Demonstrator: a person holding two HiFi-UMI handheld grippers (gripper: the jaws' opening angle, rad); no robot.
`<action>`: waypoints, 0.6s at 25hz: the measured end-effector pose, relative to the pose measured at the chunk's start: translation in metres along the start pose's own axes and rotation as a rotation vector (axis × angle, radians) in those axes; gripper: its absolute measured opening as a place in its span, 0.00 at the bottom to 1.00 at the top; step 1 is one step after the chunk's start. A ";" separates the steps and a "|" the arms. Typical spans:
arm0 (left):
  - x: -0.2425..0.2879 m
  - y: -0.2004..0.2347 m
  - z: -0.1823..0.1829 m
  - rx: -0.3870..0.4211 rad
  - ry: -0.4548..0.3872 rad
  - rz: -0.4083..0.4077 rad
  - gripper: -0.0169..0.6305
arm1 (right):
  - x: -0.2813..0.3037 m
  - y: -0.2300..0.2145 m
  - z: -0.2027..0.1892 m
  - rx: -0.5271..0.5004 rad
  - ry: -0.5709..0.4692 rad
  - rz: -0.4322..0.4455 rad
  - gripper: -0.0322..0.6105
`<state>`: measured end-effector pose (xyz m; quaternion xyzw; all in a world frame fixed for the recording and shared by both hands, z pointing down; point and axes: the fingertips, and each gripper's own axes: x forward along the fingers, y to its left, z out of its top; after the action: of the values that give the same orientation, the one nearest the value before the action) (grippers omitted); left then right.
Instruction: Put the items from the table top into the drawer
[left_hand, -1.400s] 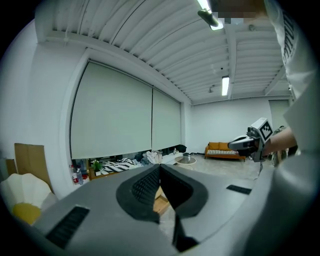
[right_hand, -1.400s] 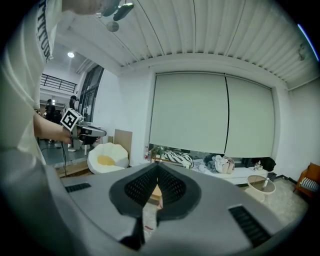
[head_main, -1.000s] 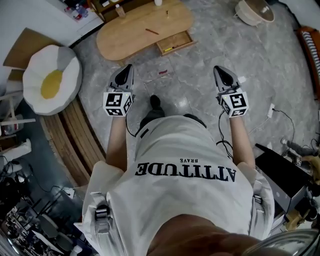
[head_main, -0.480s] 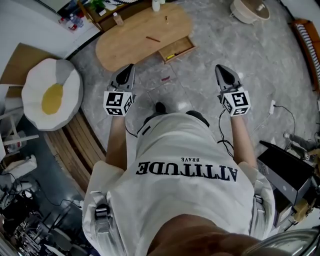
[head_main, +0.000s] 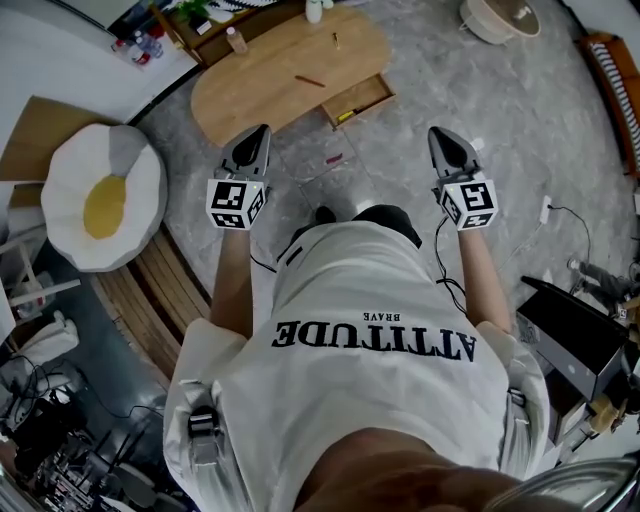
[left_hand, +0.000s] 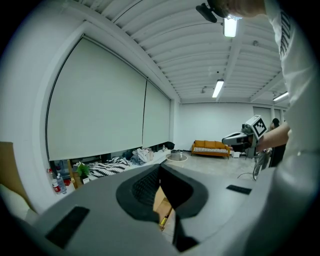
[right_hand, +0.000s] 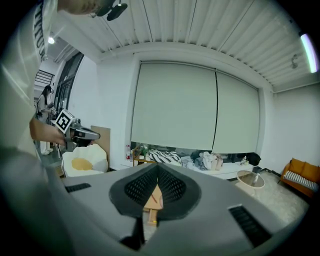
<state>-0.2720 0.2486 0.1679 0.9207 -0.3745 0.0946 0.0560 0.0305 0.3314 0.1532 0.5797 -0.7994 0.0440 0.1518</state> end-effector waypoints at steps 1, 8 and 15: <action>0.002 0.002 0.000 -0.003 0.001 -0.003 0.06 | 0.003 -0.001 0.000 0.005 0.003 -0.001 0.08; 0.016 0.005 0.002 -0.001 -0.002 0.015 0.06 | 0.016 -0.019 -0.002 0.031 0.024 -0.008 0.08; 0.039 0.014 0.002 -0.020 -0.010 0.090 0.06 | 0.045 -0.042 -0.010 0.027 0.021 0.037 0.08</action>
<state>-0.2543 0.2118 0.1743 0.9027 -0.4168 0.0886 0.0590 0.0596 0.2788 0.1713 0.5662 -0.8077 0.0637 0.1516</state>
